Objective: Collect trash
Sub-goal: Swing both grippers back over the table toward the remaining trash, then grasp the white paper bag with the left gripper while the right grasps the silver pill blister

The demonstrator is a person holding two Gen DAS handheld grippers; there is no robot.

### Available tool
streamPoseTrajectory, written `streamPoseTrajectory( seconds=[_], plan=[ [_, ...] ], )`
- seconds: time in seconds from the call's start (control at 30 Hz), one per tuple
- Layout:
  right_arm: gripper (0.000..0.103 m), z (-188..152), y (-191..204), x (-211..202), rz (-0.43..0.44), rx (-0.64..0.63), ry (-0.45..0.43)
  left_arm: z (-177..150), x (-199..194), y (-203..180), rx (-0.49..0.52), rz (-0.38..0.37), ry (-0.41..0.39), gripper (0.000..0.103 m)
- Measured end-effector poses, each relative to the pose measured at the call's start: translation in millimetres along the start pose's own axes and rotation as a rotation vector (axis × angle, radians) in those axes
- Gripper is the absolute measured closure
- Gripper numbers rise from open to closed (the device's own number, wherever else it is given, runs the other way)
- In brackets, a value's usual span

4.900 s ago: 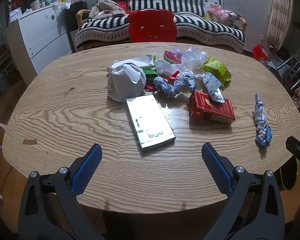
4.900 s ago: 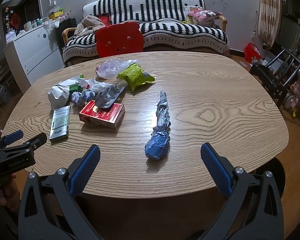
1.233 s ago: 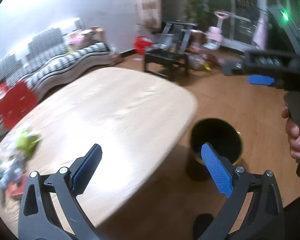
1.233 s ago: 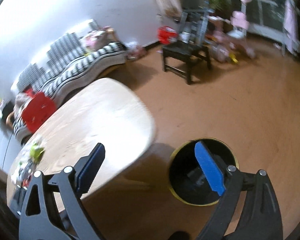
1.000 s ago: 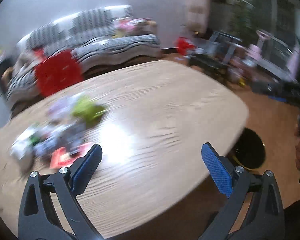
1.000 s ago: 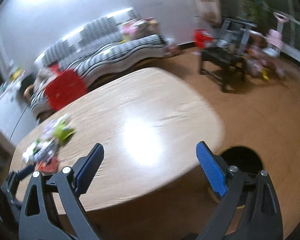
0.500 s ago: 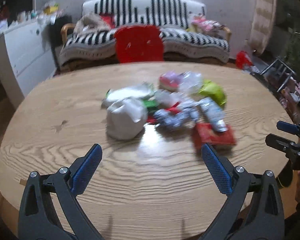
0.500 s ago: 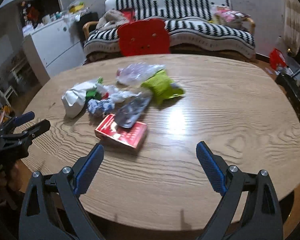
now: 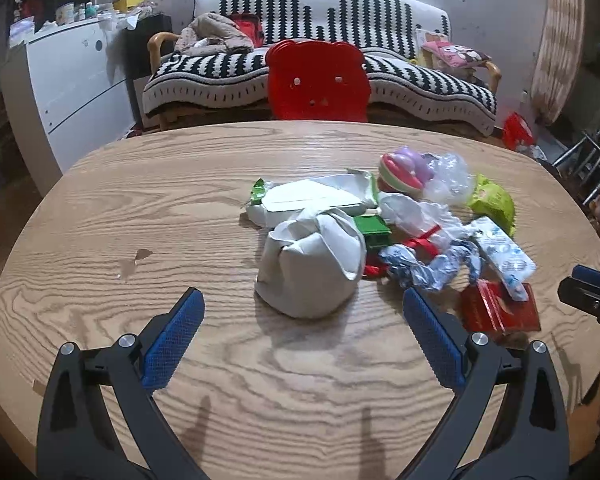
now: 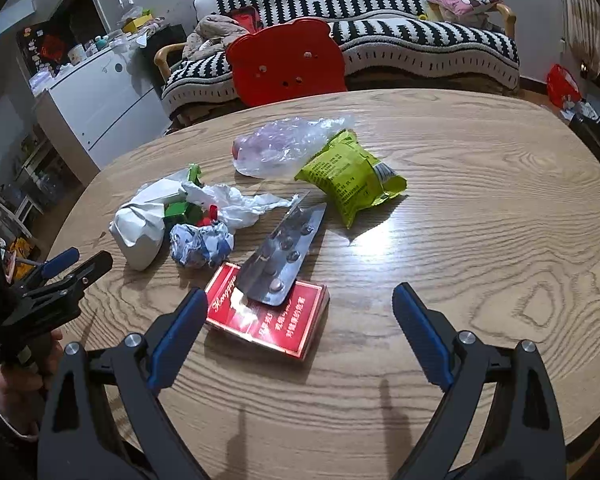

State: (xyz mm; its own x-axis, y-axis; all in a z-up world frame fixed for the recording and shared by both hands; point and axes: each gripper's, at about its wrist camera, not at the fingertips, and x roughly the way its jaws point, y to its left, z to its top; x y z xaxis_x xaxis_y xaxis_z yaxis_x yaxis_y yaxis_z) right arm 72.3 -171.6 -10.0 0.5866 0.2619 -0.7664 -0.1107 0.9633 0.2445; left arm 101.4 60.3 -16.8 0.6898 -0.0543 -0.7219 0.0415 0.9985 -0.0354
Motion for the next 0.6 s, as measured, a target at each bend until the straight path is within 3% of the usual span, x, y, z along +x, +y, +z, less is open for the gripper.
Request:
streamPoseTrajectory(
  seconds=[0.17,0.6],
  plan=[
    [0.013,4,1,14,0.024,0.025,0.018,4,8,-2,0.022,0.03,-0.022,0.006],
    [0.013,14,15,31,0.055,0.028,0.029,8,18,4,0.026,0.01,-0.021,0.006]
  ],
)
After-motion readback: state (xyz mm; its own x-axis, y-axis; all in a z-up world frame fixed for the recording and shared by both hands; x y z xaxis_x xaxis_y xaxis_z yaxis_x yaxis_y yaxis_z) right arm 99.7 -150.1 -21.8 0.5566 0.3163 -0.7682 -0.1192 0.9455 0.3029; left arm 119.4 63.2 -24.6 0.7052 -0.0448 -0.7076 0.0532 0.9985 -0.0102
